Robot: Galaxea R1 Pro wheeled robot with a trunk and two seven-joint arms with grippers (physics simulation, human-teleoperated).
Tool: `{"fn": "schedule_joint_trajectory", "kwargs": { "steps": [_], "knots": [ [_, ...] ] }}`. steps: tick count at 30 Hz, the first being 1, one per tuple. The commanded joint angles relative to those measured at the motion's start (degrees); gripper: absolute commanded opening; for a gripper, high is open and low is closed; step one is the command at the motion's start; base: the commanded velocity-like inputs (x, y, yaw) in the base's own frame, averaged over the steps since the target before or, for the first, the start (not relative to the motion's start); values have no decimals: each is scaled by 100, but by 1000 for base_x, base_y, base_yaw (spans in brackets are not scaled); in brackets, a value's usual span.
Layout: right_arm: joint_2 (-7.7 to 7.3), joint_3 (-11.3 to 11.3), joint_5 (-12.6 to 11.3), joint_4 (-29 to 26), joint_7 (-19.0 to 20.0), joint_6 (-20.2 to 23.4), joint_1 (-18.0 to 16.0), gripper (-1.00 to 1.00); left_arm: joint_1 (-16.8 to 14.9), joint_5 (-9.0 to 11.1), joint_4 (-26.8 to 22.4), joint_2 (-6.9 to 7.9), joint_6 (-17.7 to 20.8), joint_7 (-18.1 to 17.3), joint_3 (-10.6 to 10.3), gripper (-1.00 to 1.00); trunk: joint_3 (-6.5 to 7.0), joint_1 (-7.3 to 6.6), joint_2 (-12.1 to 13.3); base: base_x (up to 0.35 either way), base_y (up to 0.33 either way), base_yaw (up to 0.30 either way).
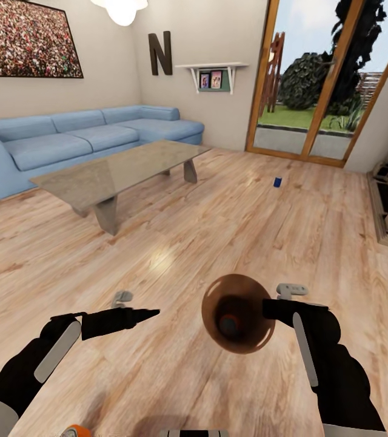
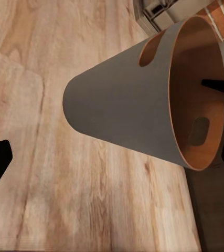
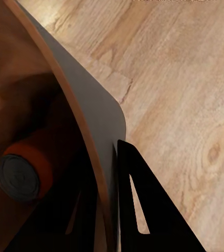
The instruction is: Put the three can of soda from the living room inside the tash can in the kitchen.
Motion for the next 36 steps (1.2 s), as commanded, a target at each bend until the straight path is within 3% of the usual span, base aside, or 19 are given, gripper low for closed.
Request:
{"fn": "schedule_joint_trajectory", "kwargs": {
  "steps": [1,36],
  "knots": [
    [1,2,-165,-2,23,3,-2,-100,0,0,1,0,0,2,0,100,1,-1,0,0,0,225],
    [1,-6,-165,-2,28,3,-3,-100,0,0,1,0,0,6,-1,100,1,-1,0,0,0,253]
  ]
}}
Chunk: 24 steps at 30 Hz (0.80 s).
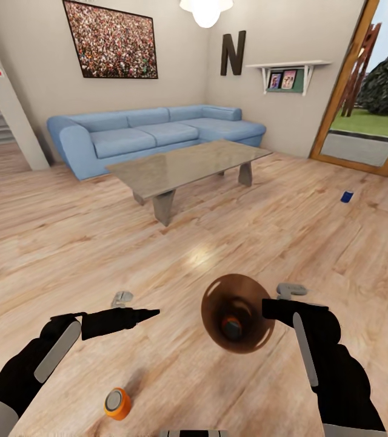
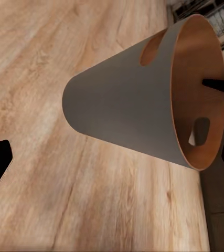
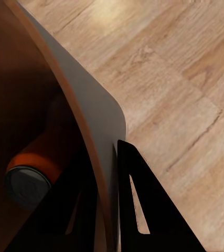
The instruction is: Put the three can of soda from the living room inside the tash can in the kitchen.
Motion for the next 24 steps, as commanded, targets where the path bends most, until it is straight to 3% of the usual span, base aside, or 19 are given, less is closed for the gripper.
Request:
{"fn": "schedule_joint_trajectory", "kwargs": {
  "steps": [1,10,24],
  "knots": [
    [1,1,-116,-2,25,2,-2,-100,0,0,1,0,0,2,0,100,1,-1,0,0,0,255],
    [1,-1,-116,-2,25,2,-1,-100,0,0,1,0,0,9,0,100,1,-1,0,0,0,193],
    [-4,-36,-111,-2,25,2,-1,-100,0,-3,1,0,0,16,0,100,-102,-1,0,0,0,-81]
  ]
}}
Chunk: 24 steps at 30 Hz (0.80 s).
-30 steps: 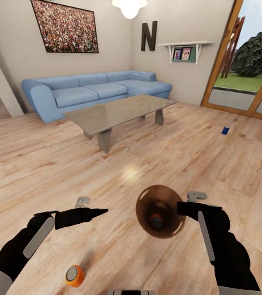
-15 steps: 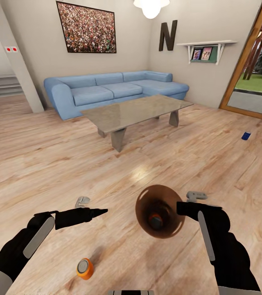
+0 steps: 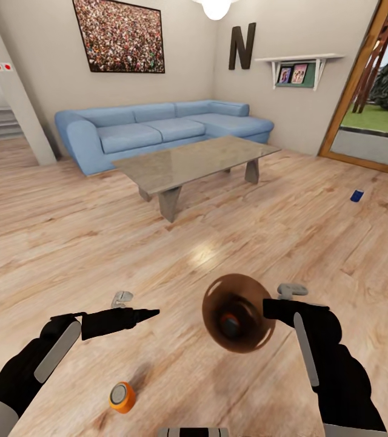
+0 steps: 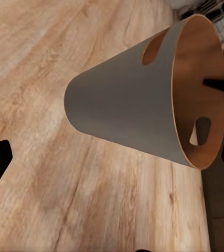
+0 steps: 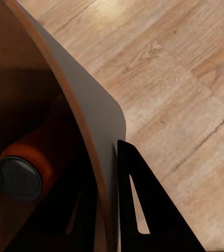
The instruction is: Put the three can of soda from the living room inside the tash can in the kitchen.
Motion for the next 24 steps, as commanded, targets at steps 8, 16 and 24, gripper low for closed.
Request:
{"fn": "schedule_joint_trajectory", "kwargs": {
  "steps": [8,16,24],
  "knots": [
    [-20,-17,-120,-3,24,2,-4,-100,0,4,0,0,0,0,0,100,-69,-1,-1,0,0,-79],
    [-20,-17,-118,-3,24,2,-4,-100,0,4,0,0,0,0,0,100,-139,-1,-1,0,0,-23],
    [-20,-17,-118,-3,24,2,-4,-100,0,4,0,0,0,0,0,100,-207,-1,-1,0,0,0]
  ]
}}
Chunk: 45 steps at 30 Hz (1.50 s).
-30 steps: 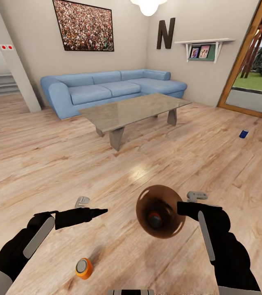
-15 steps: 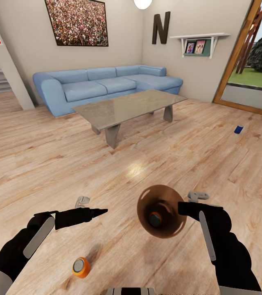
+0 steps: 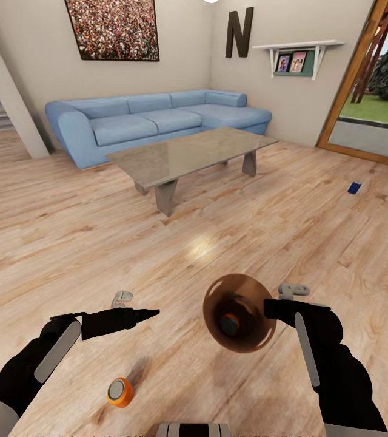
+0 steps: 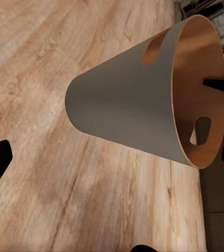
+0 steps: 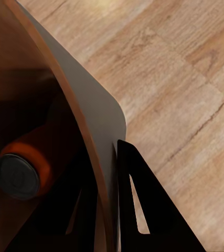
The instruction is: Put the three can of soda from the living room inside the tash can in the kitchen.
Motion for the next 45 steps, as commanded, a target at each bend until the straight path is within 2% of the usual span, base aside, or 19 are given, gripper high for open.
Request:
{"fn": "schedule_joint_trajectory", "kwargs": {
  "steps": [1,27,34,35,37,39,44,45],
  "knots": [
    [1,0,-113,-3,24,2,-2,-100,0,1,0,0,0,0,0,100,-8,-1,-1,0,0,0],
    [1,0,-111,-3,24,2,-2,-100,-1,-3,0,0,0,1,0,100,-222,-1,-1,0,0,0],
    [1,0,-115,-3,32,2,-2,-100,-1,1,0,0,0,0,0,100,-243,-1,-1,0,0,0],
    [9,-33,16,-3,15,2,-1,-100,9,34,-33,33,33,-33,33,100,-244,0,-2,0,0,0],
    [6,-34,28,-3,15,2,-1,-100,10,33,-97,98,79,-98,38,100,-244,0,-2,0,0,0],
    [7,-35,205,-3,15,2,-1,-100,8,31,-121,96,79,-128,40,100,-244,0,-2,0,0,0],
    [-153,-40,476,-3,30,-3,-1,-100,1,20,-89,169,79,-107,44,100,-244,0,-2,0,0,0],
    [-119,-53,551,-20,40,2,-1,-100,4,53,-123,203,113,-134,77,100,-244,0,-3,0,0,0]
  ]
}}
